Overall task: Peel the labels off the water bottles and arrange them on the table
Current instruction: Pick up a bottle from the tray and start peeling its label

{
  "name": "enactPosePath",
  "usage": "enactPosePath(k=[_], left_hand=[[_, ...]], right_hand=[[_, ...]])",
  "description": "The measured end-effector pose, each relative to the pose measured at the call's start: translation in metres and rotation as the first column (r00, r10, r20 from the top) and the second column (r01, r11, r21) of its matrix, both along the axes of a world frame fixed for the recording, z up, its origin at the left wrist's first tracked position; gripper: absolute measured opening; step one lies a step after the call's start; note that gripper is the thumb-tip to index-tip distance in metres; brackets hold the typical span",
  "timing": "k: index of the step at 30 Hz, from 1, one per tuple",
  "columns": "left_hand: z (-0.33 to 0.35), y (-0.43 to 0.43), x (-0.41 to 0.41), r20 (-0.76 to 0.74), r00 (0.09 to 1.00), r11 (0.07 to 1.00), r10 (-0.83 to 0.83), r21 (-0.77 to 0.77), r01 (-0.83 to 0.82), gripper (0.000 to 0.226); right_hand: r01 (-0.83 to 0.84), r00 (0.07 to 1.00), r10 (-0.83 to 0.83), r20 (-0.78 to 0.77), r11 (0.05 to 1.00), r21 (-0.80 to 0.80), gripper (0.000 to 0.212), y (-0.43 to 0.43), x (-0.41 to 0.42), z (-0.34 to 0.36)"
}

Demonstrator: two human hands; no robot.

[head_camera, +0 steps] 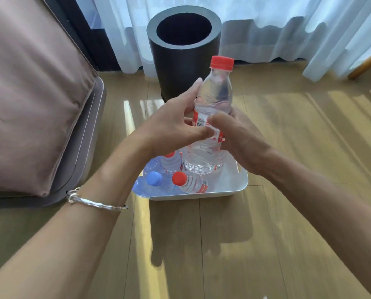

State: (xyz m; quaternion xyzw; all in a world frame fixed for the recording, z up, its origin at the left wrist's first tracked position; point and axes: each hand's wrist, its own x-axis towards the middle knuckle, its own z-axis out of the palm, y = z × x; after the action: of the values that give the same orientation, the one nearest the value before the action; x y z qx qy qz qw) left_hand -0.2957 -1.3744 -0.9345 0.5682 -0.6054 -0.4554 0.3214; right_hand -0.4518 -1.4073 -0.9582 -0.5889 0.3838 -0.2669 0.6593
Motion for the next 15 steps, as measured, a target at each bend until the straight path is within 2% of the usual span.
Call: enactPosePath(k=[1, 3, 7, 10, 12, 15], left_hand=[[-0.001, -0.001, 0.001, 0.002, 1.0, 1.0, 0.001, 0.003, -0.001, 0.097], [-0.003, 0.0, 0.002, 0.014, 1.0, 1.0, 0.026, 0.0, -0.026, 0.099], [0.0, 0.002, 0.002, 0.144, 0.983, 0.992, 0.117, -0.07, -0.108, 0.102], [0.008, 0.002, 0.001, 0.281, 0.935, 0.968, 0.217, -0.184, -0.17, 0.099], [0.01, 0.002, 0.003, 0.298, 0.925, 0.964, 0.235, -0.194, -0.182, 0.098], [0.01, 0.003, 0.007, 0.269, 0.934, 0.967, 0.235, -0.163, -0.196, 0.1]], right_hand=[[-0.001, 1.0, 0.001, -0.015, 1.0, -0.028, 0.027, -0.001, -0.001, 0.001], [0.004, 0.999, -0.006, -0.05, 0.999, -0.047, 0.023, -0.004, -0.003, 0.005], [-0.033, 0.984, 0.021, -0.177, 0.997, -0.063, 0.045, -0.01, -0.001, 0.011], [0.041, 0.986, -0.066, -0.15, 0.985, -0.165, 0.034, -0.009, 0.002, 0.014], [0.039, 0.989, -0.065, -0.131, 0.982, -0.187, 0.025, -0.011, 0.0, 0.013], [-0.012, 0.992, -0.014, -0.124, 0.979, -0.205, 0.026, -0.012, -0.007, 0.01]])
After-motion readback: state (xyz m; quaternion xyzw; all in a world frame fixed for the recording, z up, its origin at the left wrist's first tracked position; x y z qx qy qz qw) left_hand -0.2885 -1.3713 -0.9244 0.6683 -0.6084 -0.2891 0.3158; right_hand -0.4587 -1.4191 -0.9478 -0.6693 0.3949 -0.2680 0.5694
